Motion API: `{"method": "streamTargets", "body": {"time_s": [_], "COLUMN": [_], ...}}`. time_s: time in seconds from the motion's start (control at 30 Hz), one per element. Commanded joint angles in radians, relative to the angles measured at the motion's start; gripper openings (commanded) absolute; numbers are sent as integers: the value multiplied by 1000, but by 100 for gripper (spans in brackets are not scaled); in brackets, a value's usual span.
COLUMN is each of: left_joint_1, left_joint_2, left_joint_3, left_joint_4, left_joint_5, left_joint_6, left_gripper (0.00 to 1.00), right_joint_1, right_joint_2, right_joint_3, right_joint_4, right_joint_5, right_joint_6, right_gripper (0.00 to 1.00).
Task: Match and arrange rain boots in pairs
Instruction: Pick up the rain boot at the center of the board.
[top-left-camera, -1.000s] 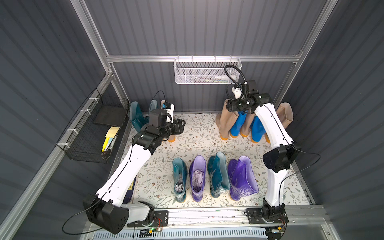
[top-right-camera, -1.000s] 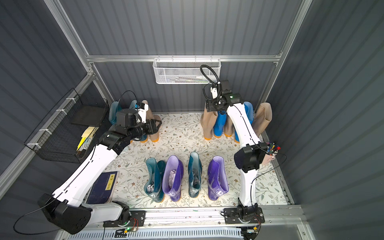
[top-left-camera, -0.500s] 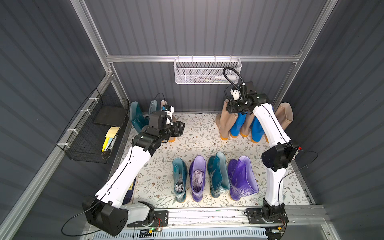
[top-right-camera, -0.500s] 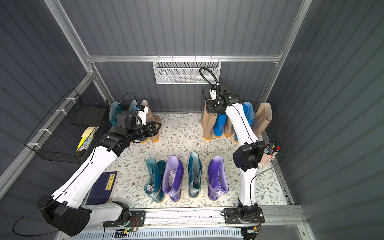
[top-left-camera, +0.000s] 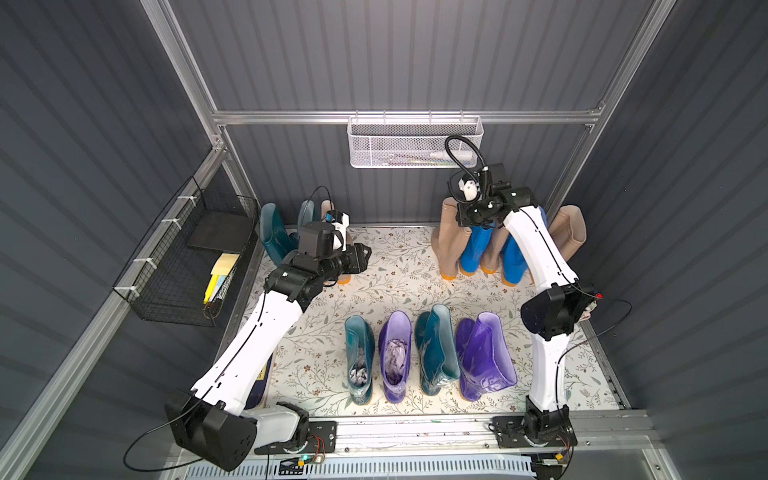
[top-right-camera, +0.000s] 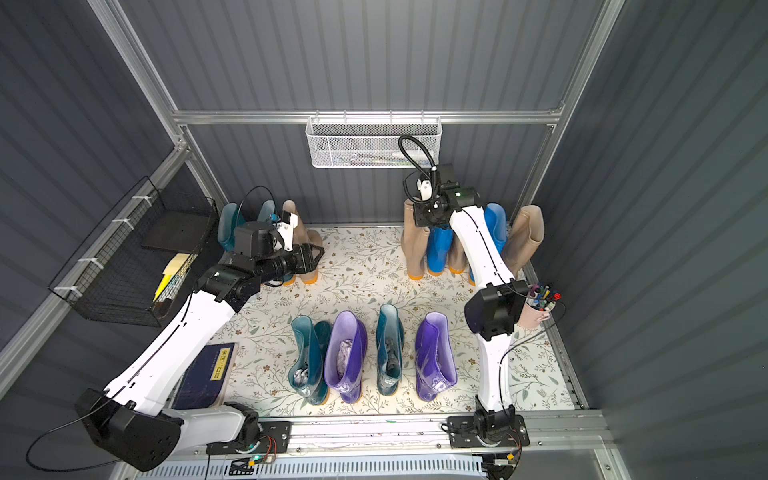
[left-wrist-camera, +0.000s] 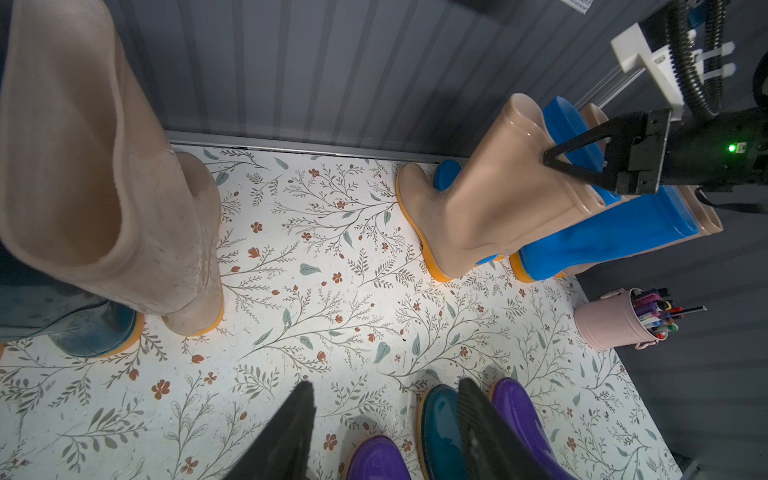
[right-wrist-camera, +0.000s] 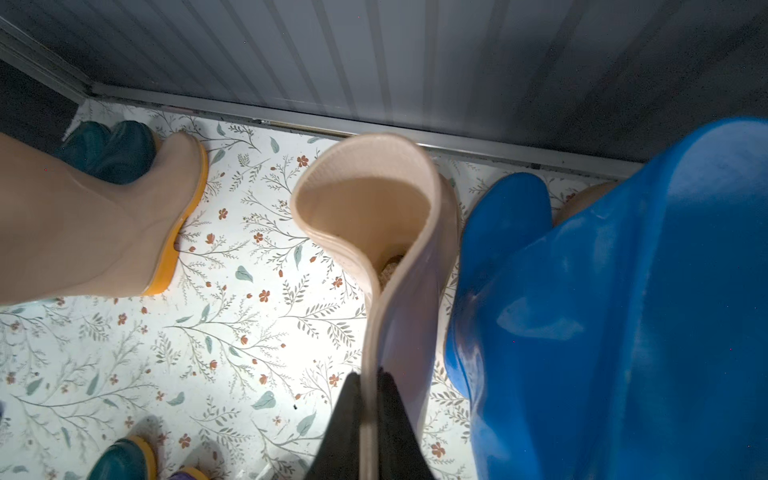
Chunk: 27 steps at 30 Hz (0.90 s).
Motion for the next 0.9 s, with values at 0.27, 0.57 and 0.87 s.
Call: {"method": "streamTargets", "body": {"time_s": [0.27,0.57,0.87], "left_joint_1": [-1,-1,-2], "left_joint_2": [0,-26,-77], "left_joint_3": [52,69,63], "left_joint_4": [-45,-104,-142], "left_joint_5": [11,-62,-95], "left_joint_6": [35,42,58], "left_gripper": [58,59,59], "right_joint_1": [16,81,171], "right_joint_2": [-8,9,40], "right_joint_3": [61,153,218], "right_joint_4": [21,41,83], "right_joint_5": [-88,-60,-10], "right_joint_6": [21,38,79], "right_gripper": [0,0,0]}}
